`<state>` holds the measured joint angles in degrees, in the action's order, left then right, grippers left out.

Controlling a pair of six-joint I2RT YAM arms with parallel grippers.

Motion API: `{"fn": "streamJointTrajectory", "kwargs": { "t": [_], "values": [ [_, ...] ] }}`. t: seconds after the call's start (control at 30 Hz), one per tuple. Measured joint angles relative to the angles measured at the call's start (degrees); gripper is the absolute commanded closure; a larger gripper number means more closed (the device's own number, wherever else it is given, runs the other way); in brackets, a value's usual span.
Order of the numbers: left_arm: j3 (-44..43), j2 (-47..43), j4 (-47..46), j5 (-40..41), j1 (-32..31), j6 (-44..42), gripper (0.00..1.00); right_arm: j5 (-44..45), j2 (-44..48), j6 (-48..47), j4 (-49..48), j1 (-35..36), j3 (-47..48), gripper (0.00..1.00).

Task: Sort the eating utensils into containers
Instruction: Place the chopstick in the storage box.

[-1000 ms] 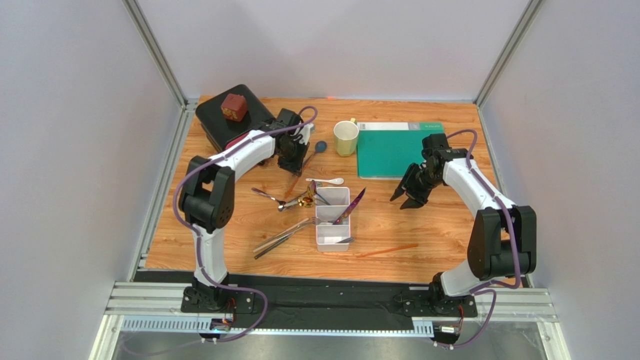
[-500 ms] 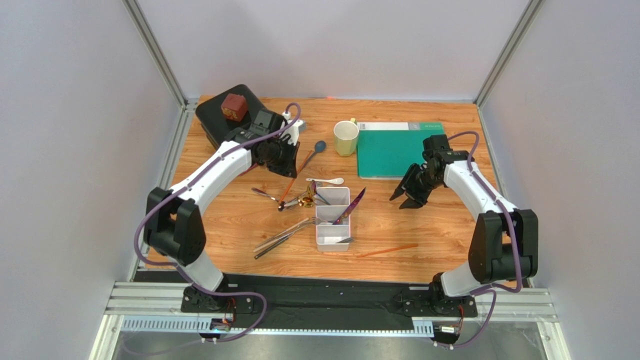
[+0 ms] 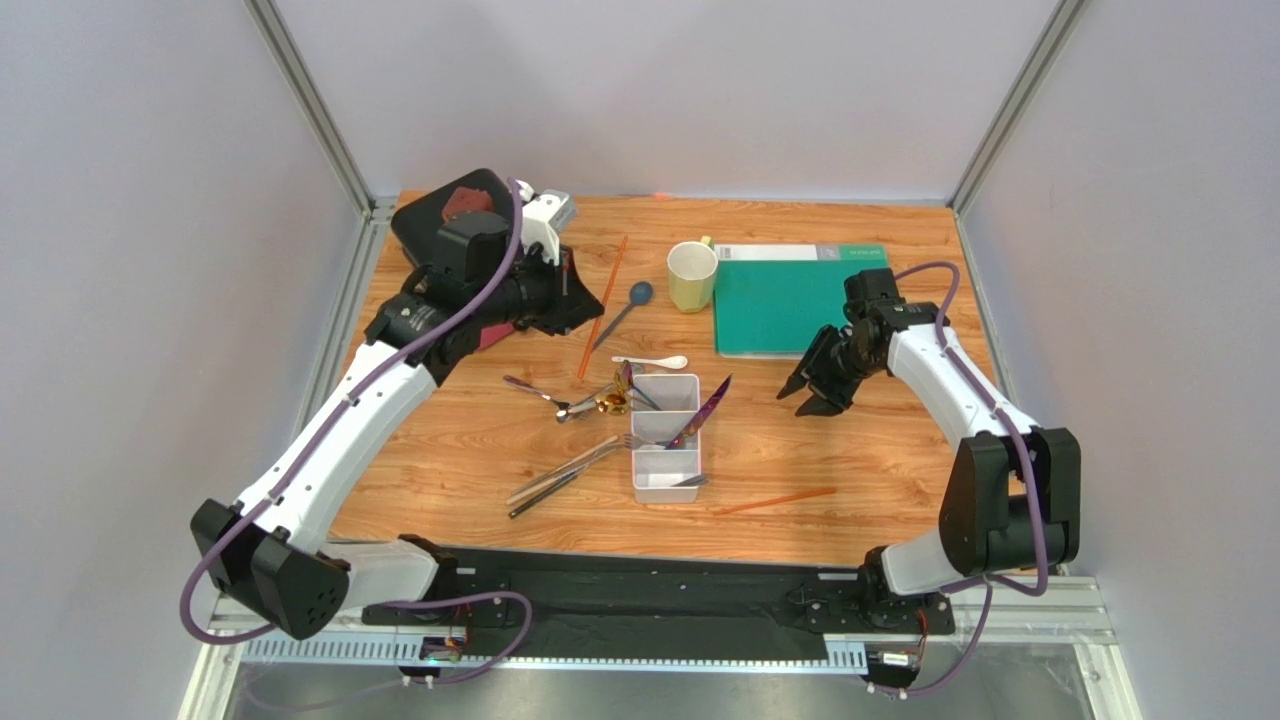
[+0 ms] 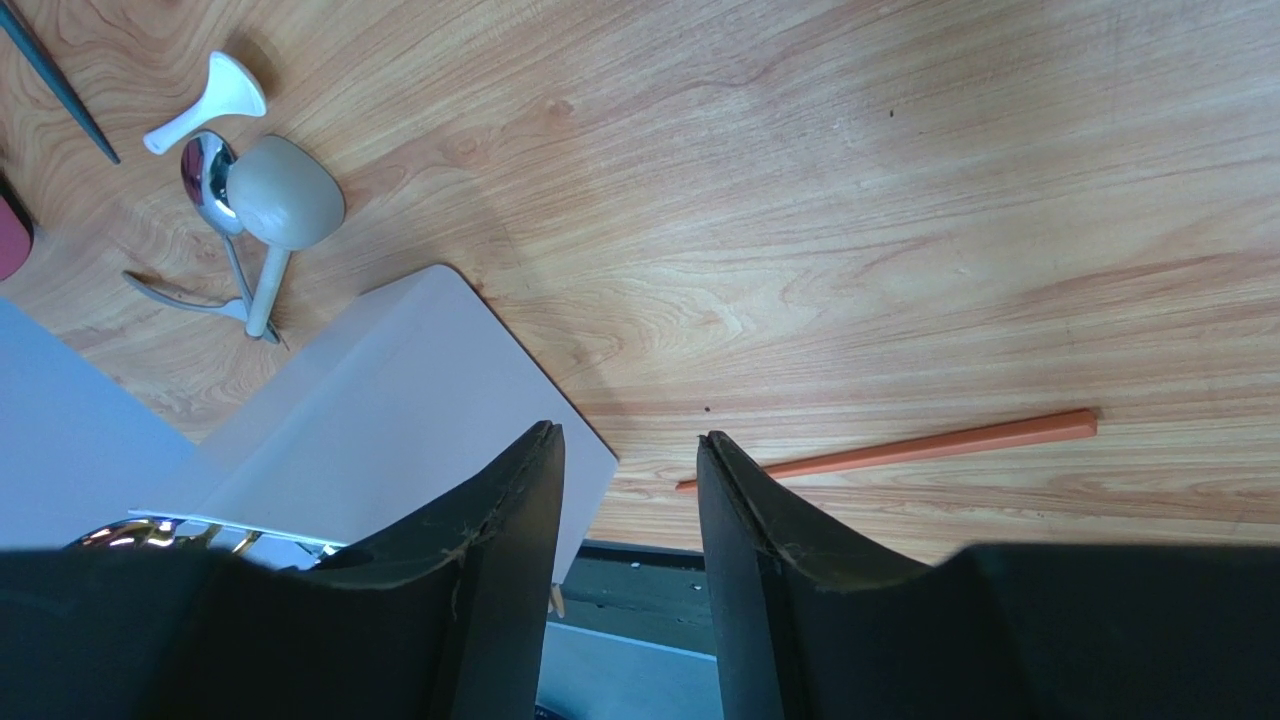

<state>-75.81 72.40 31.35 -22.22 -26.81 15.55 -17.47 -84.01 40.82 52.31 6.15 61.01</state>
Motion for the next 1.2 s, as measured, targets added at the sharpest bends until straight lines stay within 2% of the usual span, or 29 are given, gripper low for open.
{"fn": "streamJointTrajectory", "kwargs": {
  "t": [0.13, 0.27, 0.53, 0.73, 0.97, 1.2],
  "values": [
    [3.34, -2.08, -6.21, -2.14, -1.42, 3.89, 1.00, 0.00, 0.20, 0.35, 0.00, 0.22, 0.00, 0.58],
    [3.85, -0.42, -8.72, -5.27, -2.40, 7.19, 1.00, 0.00, 0.20, 0.37, 0.02, 0.52, 0.00, 0.57],
    [4.09, 0.87, -11.50, -11.87, -4.63, 7.67, 1.00, 0.00, 0.09, 0.57, -0.57, 1.27, 0.00, 0.58],
    [9.07, 1.09, -14.58, -19.34, -5.42, 5.64, 1.00, 0.00, -0.04, 0.79, -0.85, 1.95, 0.00, 0.58],
    [17.00, -0.50, -17.79, -21.09, -7.08, -1.27, 1.00, 0.00, -0.20, 1.01, -0.96, 2.10, -0.02, 0.58],
    [20.13, -1.14, -23.52, -21.35, -8.85, -6.14, 1.00, 0.02, -0.20, 1.38, -1.07, 2.47, -0.28, 0.58]
  ]
}}
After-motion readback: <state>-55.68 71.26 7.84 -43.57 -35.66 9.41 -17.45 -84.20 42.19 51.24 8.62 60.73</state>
